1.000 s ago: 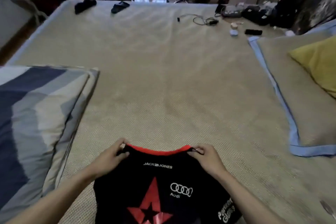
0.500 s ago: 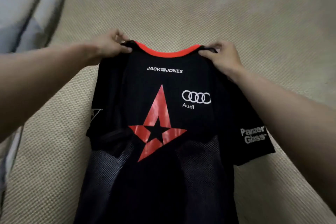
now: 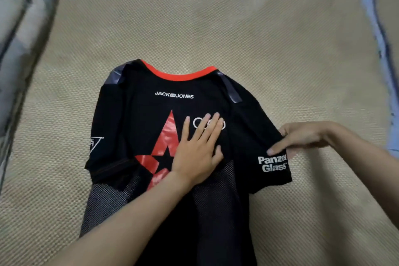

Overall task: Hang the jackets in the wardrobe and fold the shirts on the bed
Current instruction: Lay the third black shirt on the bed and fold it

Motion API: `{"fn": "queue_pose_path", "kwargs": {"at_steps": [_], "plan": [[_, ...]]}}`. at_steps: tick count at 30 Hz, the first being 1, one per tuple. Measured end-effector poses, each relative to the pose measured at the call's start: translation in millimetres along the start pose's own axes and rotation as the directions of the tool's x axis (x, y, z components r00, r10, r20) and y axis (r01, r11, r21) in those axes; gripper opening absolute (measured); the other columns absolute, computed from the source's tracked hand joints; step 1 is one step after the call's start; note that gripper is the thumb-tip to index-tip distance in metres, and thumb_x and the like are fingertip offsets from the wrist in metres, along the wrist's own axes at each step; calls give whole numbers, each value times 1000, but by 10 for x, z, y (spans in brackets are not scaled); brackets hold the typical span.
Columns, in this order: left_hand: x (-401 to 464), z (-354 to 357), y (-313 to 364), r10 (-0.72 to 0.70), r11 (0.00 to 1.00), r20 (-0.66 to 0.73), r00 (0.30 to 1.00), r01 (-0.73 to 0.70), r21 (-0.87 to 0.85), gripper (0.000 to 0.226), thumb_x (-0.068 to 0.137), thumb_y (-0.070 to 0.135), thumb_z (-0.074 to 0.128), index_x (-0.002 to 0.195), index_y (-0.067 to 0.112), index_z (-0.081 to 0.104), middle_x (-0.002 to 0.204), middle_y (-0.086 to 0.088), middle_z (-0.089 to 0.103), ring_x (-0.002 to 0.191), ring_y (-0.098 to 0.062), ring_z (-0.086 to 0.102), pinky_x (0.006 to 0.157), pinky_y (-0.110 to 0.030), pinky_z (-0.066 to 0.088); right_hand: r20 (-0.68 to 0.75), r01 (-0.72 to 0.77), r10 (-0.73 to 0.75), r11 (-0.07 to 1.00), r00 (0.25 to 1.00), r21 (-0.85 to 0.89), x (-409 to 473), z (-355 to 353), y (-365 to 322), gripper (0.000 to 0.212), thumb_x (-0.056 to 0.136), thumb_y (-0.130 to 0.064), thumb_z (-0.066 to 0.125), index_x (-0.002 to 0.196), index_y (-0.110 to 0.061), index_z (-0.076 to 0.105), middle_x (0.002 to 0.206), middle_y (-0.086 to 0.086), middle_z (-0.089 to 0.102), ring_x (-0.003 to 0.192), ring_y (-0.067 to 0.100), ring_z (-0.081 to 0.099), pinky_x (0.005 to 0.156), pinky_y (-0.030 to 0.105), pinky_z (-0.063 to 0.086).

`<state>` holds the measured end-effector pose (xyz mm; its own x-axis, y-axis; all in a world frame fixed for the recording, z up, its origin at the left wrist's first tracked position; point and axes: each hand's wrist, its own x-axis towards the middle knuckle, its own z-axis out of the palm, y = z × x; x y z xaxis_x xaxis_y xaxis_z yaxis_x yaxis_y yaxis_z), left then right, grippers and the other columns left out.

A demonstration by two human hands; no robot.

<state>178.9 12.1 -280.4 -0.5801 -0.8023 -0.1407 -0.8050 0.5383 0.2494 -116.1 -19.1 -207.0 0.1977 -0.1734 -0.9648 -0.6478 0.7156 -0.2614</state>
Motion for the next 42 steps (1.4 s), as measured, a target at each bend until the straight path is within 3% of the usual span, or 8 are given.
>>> {"fn": "queue_pose_path", "kwargs": {"at_steps": [6, 11, 19, 24, 29, 33, 38, 42], "plan": [[14, 17, -20, 12, 999, 28, 1000, -13, 49, 66, 100, 43, 29, 161, 18, 17, 169, 2, 10, 156, -17, 8, 123, -58, 4, -398, 303, -114, 839, 910, 453, -57, 87, 631, 49, 84, -30, 79, 114, 7, 66, 115, 23, 73, 95, 29, 73, 80, 36, 61], [30, -23, 25, -23, 998, 43, 999, 20, 61, 67, 99, 43, 27, 161, 19, 15, 169, 3, 9, 156, -17, 7, 122, -60, 3, -360, 225, -107, 926, 927, 302, -252, 244, 733, 36, 77, -16, 86, 109, -5, 75, 107, 14, 78, 96, 28, 76, 84, 35, 56], [1, -165, 90, -41, 995, 120, 992, 30, 91, 67, 101, 45, 15, 160, 21, -7, 168, 5, -12, 155, -14, -10, 121, -58, -9, -832, 502, 36, 782, 554, 368, -235, 350, 771, 22, 77, -4, 85, 94, -6, 72, 103, 17, 74, 82, 22, 72, 66, 21, 54], [-13, -232, 152, -67, 995, 162, 984, 53, 88, 65, 104, 43, 17, 159, 21, -10, 168, 5, -15, 155, -15, -12, 121, -58, -11, -627, 382, 151, 678, 764, 628, -279, 842, 784, 55, 71, -45, 90, 107, -7, 73, 92, 10, 80, 83, 22, 76, 80, 33, 63], [-15, -193, 215, -104, 994, 167, 980, 99, 42, 65, 103, 39, 17, 160, 21, -9, 168, 6, -15, 155, -15, -13, 121, -59, -9, -698, 468, 208, 608, 685, 641, -112, 1175, 751, 68, 77, -2, 86, 127, -9, 40, 89, 14, 73, 56, 14, 68, 50, 25, 60], [-17, -165, 193, -107, 994, 173, 979, 101, 42, 66, 103, 41, 18, 160, 22, -10, 167, 7, -17, 154, -13, -15, 121, -58, -10, -630, 580, 166, 268, 759, 769, -202, 1131, 897, 51, 91, 11, 63, 128, -12, 37, 102, 30, 72, 74, 31, 77, 62, 37, 64], [-14, -119, 196, -112, 994, 172, 979, 108, 37, 66, 103, 42, 18, 160, 21, -8, 168, 6, -14, 154, -14, -15, 120, -58, -11, -732, 543, 115, 596, 671, 591, -157, 1349, 1035, 36, 92, 6, 67, 121, -1, 46, 92, 28, 73, 62, 27, 74, 59, 33, 64], [5, -145, 215, -114, 993, 187, 976, 108, 41, 67, 102, 41, 18, 160, 20, -9, 168, 6, -16, 154, -14, -15, 120, -59, -11, -802, 601, 146, 588, 579, 541, -116, 1324, 1037, 15, 93, -11, 73, 92, 3, 67, 84, 29, 74, 68, 31, 77, 57, 29, 63]]}}
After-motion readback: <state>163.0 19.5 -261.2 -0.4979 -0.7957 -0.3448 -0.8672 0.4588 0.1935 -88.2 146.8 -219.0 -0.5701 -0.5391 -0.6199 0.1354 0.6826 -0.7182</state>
